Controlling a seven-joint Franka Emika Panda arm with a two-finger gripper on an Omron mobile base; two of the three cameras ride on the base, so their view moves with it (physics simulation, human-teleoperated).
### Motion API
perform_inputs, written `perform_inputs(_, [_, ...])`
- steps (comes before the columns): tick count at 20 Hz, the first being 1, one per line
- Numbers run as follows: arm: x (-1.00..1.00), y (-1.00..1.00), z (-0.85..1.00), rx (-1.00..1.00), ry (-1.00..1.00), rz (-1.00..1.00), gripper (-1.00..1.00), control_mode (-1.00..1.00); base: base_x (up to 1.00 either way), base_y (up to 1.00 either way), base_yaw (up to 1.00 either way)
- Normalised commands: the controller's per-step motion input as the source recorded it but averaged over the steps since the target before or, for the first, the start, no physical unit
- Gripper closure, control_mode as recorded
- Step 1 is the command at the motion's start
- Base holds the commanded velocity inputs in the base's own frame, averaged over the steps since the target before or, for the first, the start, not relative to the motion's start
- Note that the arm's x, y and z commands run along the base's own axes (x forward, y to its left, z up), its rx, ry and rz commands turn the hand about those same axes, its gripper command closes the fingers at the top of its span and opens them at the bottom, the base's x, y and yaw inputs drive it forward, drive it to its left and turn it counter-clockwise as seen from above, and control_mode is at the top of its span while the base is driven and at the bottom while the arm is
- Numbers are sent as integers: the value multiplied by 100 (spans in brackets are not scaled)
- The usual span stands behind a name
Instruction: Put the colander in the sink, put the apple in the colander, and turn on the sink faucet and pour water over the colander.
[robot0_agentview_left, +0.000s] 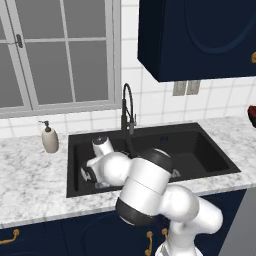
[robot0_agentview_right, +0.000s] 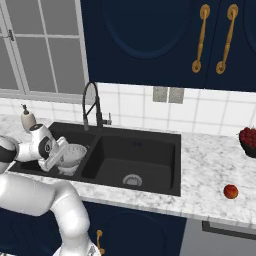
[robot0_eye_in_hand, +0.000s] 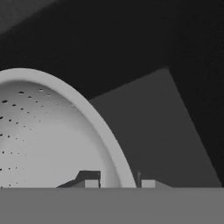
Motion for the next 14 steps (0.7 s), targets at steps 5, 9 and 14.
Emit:
perform_inputs(5, [2,3,-80,0,0,-23,100,-100,0,0,0])
perform_inputs(9, [24,11,-60,5,0,-21,100,-100,0,0,0])
perform_inputs(14, [26,0,-47,7,0,-20,100,-100,0,0,0])
